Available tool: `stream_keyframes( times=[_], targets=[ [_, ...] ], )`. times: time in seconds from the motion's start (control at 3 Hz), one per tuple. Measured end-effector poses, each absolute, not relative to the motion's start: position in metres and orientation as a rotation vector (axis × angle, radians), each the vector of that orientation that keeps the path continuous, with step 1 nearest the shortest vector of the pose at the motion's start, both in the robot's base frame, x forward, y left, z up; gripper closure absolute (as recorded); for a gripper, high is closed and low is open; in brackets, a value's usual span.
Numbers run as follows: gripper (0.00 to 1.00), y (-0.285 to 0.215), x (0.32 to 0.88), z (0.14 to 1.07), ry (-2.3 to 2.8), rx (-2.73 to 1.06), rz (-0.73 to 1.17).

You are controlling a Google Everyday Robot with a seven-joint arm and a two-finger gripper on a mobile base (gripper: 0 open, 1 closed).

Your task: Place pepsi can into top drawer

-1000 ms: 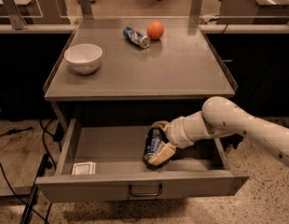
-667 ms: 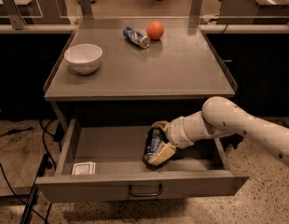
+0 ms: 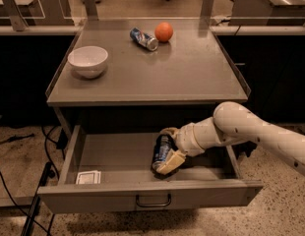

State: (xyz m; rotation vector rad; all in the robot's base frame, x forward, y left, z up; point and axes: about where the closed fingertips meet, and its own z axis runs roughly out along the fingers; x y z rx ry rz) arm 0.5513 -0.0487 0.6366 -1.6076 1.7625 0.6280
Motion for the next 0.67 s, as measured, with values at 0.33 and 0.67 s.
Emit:
stream_keyframes(
  times=[0.33,0.67],
  targets=[
    [0.0,-0.0487,0.5513,0.6366,1.762,-1.608,0.628],
    [0.0,-0.0487,0.5513,0.6366,1.762,-1.608,0.628]
  ],
)
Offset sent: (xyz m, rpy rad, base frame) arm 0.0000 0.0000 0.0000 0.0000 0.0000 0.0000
